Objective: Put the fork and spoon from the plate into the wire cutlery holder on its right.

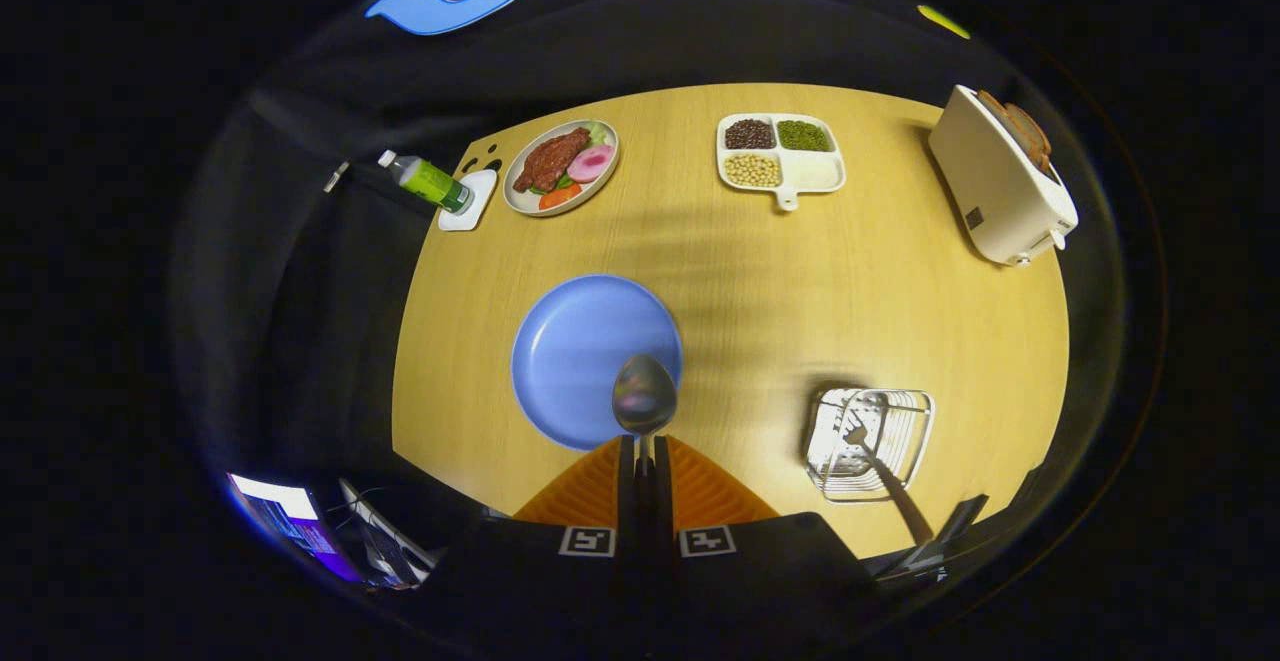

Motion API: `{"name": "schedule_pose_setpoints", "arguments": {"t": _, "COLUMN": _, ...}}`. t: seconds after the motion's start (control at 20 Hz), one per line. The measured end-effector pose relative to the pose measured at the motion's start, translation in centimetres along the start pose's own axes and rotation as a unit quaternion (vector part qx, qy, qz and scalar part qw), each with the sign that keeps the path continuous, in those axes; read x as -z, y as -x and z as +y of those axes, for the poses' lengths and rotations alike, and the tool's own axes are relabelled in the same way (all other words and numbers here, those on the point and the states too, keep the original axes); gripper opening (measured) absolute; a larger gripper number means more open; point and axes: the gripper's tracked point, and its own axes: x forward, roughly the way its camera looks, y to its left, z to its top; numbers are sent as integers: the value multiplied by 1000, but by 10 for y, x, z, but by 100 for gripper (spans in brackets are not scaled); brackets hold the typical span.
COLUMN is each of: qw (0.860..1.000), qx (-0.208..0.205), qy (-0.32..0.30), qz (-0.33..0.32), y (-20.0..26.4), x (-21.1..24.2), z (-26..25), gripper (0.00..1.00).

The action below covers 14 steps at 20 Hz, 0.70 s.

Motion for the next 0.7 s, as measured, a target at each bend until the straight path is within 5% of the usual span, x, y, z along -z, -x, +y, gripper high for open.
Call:
{"name": "schedule_pose_setpoints", "arguments": {"t": 0.4, "qw": 999, "qx": 42, "qy": -1, "qz": 26, "y": 51, "x": 26, "z": -88, "gripper": 9}}
{"name": "schedule_pose_setpoints", "arguments": {"t": 0.7, "qw": 994, "qx": 71, "qy": 10, "qz": 78, "y": 37, "x": 38, "z": -131, "gripper": 8}}
